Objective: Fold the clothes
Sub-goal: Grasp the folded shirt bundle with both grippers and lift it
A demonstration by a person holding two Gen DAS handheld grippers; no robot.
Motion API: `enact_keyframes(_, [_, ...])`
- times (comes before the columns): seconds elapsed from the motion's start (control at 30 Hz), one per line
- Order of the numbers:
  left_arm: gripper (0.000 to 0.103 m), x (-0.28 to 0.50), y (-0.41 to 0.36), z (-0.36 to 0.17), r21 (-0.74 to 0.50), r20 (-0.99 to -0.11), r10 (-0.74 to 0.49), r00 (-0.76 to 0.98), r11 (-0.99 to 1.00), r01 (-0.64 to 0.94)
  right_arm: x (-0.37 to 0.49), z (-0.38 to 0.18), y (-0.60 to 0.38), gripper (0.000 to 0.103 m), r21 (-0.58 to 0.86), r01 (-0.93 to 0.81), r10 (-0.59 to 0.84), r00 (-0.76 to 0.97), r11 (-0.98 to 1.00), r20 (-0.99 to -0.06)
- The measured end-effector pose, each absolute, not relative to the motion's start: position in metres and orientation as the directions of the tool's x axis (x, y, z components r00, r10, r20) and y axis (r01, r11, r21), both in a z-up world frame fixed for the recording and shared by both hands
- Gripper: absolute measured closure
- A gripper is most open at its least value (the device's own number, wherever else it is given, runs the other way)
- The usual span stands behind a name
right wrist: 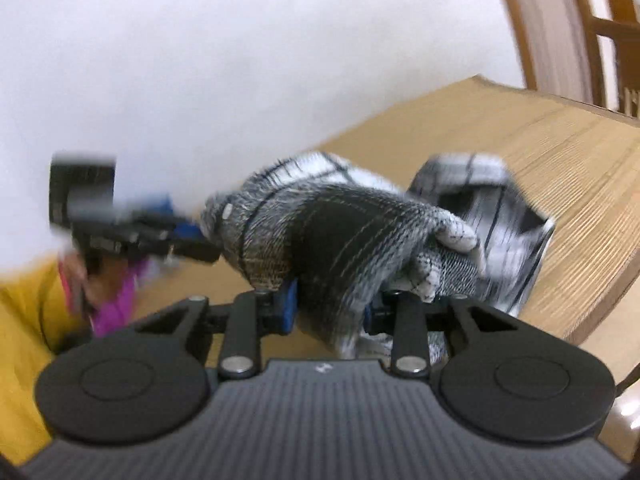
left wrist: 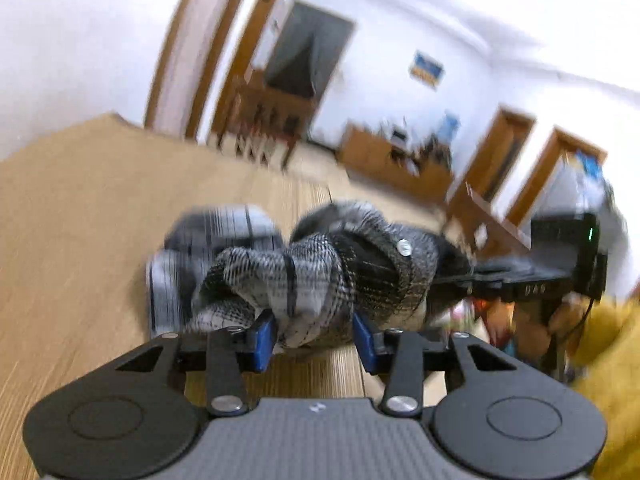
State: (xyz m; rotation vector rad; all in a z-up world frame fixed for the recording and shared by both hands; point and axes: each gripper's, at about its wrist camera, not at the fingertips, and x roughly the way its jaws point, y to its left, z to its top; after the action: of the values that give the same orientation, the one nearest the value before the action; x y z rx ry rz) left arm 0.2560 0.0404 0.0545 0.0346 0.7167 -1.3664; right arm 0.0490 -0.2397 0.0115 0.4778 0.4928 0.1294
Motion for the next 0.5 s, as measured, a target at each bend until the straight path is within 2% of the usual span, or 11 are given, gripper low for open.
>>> enact_keyframes(0.1, [0.057, 0.289, -0.001, 0.057, -0.382, -0.471, -0.878, 0.087, 0.292, 0.877, 0.078, 0.007, -0.295, 0.068, 0.565, 0.047, 0.202, 0.907, 0.824, -0.370])
enact_keyframes(0.17, [0.056, 0.313, -0.042, 0.051, -0.365, -0.509, -0.850, 0.133, 0.353, 0.862, 0.104, -0.002, -0.330, 0.068, 0.592, 0.105, 0.161, 0.911, 0.799, -0.380])
enact_keyframes(0.27, [0.053, 0.353, -0.106, 0.025, -0.289, -0.626, -0.756, 0.191, 0.452, 0.844, 0.164, -0.029, -0.382, 0.066, 0.575, 0.197, 0.112, 0.883, 0.794, -0.456])
enact_keyframes(0.37, [0.051, 0.387, -0.168, -0.025, -0.206, -0.775, -0.597, 0.208, 0.549, 0.810, 0.220, -0.065, -0.425, 0.065, 0.572, 0.249, 0.103, 0.853, 0.782, -0.512])
enact_keyframes(0.43, [0.049, 0.401, -0.186, -0.054, -0.201, -0.820, -0.534, 0.203, 0.603, 0.772, 0.250, -0.089, -0.451, 0.063, 0.597, 0.268, 0.131, 0.832, 0.756, -0.539])
enact_keyframes(0.5, [0.044, 0.410, -0.189, -0.065, -0.236, -0.824, -0.531, 0.197, 0.637, 0.734, 0.275, -0.106, -0.471, 0.062, 0.631, 0.269, 0.180, 0.813, 0.727, -0.553])
